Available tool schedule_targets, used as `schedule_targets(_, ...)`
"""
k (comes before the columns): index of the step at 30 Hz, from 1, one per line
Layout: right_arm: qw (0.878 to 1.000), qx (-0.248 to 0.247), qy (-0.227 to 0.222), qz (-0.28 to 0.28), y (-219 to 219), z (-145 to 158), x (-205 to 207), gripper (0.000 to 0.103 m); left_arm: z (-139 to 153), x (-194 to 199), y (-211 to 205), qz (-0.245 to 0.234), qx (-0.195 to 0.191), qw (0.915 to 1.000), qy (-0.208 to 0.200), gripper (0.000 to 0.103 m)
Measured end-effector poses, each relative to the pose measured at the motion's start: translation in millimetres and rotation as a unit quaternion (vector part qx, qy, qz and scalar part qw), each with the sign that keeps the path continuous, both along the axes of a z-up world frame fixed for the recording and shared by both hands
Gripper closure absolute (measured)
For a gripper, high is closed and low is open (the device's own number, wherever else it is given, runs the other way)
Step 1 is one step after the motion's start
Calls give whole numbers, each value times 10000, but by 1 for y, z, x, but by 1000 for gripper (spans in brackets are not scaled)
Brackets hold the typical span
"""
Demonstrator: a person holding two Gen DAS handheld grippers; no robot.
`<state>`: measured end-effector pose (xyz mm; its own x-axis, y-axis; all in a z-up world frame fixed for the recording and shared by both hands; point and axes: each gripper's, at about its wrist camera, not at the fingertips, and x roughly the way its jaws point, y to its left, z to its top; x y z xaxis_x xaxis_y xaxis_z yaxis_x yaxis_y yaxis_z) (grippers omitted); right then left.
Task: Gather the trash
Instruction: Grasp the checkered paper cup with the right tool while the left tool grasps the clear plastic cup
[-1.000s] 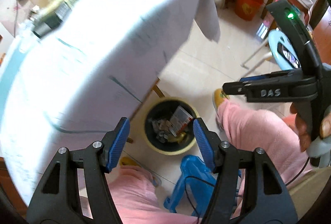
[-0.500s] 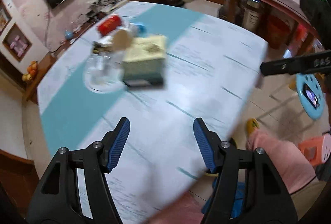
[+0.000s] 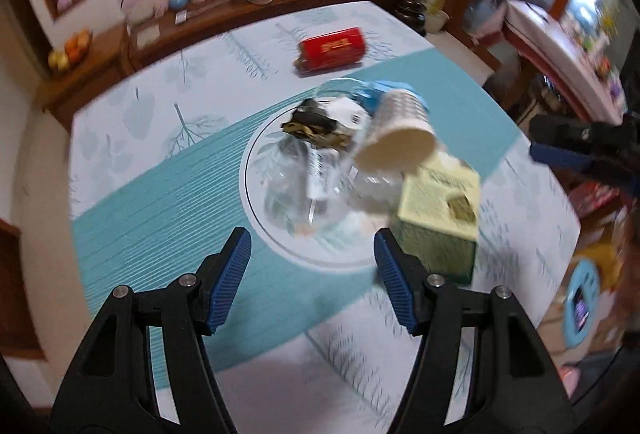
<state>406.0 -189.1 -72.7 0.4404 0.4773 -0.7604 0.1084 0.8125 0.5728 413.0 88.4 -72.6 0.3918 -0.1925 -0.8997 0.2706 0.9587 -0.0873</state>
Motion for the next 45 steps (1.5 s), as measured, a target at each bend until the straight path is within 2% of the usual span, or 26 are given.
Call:
schedule_targets(2,9998,45,178,-77,11,-14,29,44,-15,21,8,171,-184,9995,179,42)
schedule_targets(8,9979,-64,599,-232,29,-59,85,44,-56,67,17,434,-322,9975,466,42)
schedule_targets(13,9967,-93,785,-205,34,-98,97,44,-77,88,14,410,-430,9963,625,42)
schedule_targets(19,9967,19,807,-84,46,-125,111,44,-91,105,4,333,-548,9956,680,42)
schedule_targets(21,9971,-33,762,-41,51,-129,113,48,-98,109,1,332,-525,9955,709,42)
schedule_targets(25,9981,-54,607,49,59,-131,111,54,-106,114,4,447,-603,9944,743,42)
schedule_targets(26,9983,-72,564,89,60,-131,110,56,-108,115,5,486,-652,9937,767,48)
schedule_targets(27,9984,-91,536,129,62,-131,110,57,-110,115,6,499,-748,9928,794,60)
schedule_targets(28,9985,-132,495,175,64,-130,110,57,-110,115,7,494,-872,9916,816,63)
schedule_targets(36,9986,-207,244,422,69,-115,95,63,-94,97,3,509,-600,9963,356,66)
schedule_targets(45,9977,-99,-224,636,66,-65,55,66,-36,47,7,340,-445,9982,-194,66)
